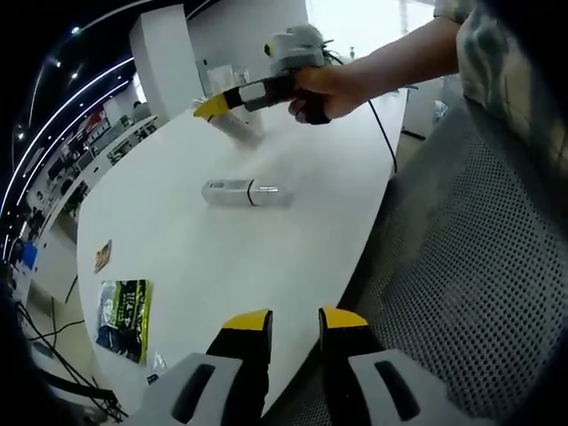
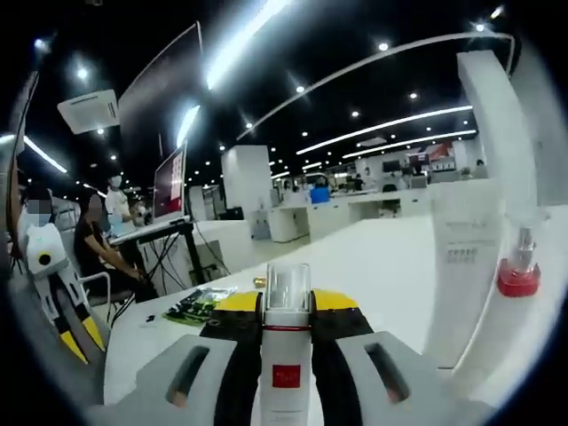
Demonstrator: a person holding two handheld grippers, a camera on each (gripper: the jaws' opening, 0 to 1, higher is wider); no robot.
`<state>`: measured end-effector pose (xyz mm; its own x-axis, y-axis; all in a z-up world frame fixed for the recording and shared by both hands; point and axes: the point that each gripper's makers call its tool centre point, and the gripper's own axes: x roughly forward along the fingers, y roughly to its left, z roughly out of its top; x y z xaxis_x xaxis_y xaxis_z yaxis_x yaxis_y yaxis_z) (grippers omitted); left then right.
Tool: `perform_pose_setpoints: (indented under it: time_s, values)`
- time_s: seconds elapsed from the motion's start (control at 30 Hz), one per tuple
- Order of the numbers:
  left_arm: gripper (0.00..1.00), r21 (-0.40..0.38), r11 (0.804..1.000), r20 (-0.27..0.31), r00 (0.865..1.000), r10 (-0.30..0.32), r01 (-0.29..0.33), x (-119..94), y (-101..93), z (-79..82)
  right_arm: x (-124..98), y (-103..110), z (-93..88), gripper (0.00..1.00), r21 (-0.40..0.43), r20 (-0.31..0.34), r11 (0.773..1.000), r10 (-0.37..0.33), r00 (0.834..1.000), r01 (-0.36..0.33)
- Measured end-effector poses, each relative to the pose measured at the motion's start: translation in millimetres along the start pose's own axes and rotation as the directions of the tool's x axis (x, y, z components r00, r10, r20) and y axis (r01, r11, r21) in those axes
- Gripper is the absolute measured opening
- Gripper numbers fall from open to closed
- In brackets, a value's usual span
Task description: Arrange the skincare products in the storage area until every visible bottle or jar stands upright without overlapping.
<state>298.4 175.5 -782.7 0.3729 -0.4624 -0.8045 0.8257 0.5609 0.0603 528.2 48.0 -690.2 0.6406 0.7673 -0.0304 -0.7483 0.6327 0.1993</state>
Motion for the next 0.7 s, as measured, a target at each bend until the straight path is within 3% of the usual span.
perform_pose_setpoints:
  time_s: [0.13, 0.27, 0.3, 0.4, 0.43, 0.5, 0.57, 0.7]
  values:
    - [0.21, -0.028, 1.000, 0.014, 1.000, -0.012, 0.012, -0.2, 0.7, 2.2, -0.2, 22.3, 14.4, 0.18, 0.074, 0.052, 0.994, 0.077, 0.996, -0.081]
    - [0.23, -0.180, 0.982, 0.139, 0.990, -0.030, 0.055, -6.7, 6.7, 23.6, -1.2, 64.1, 33.1, 0.18, 0.120, 0.096, 0.978, 0.161, 0.982, -0.172]
    - [0.23, -0.231, 0.970, 0.187, 0.982, -0.027, 0.070, -10.4, 9.9, 32.0, -2.1, 83.7, 38.9, 0.18, 0.106, 0.116, 0.969, 0.211, 0.971, -0.223]
    - [0.27, -0.303, 0.944, 0.269, 0.962, -0.048, 0.132, -17.2, 11.2, 45.6, -3.1, 118.0, 43.9, 0.18, 0.108, 0.120, 0.954, 0.266, 0.956, -0.279]
    - [0.29, -0.356, 0.917, 0.280, 0.957, -0.077, 0.178, -19.2, 7.3, 48.2, -4.0, 130.4, 43.9, 0.18, 0.088, 0.113, 0.949, 0.291, 0.950, -0.301]
    - [0.30, -0.373, 0.915, 0.295, 0.955, -0.039, 0.153, -20.7, 13.5, 53.0, -5.2, 142.6, 45.0, 0.18, 0.091, 0.112, 0.946, 0.301, 0.947, -0.312]
    - [0.33, -0.445, 0.875, 0.357, 0.934, -0.021, 0.190, -22.2, 10.0, 69.7, -8.1, 156.1, 47.0, 0.18, 0.093, 0.117, 0.942, 0.312, 0.943, -0.323]
    - [0.37, -0.539, 0.814, 0.422, 0.906, 0.038, 0.217, -21.1, 8.7, 93.7, -12.2, 166.6, 49.2, 0.18, 0.118, 0.110, 0.942, 0.301, 0.947, -0.313]
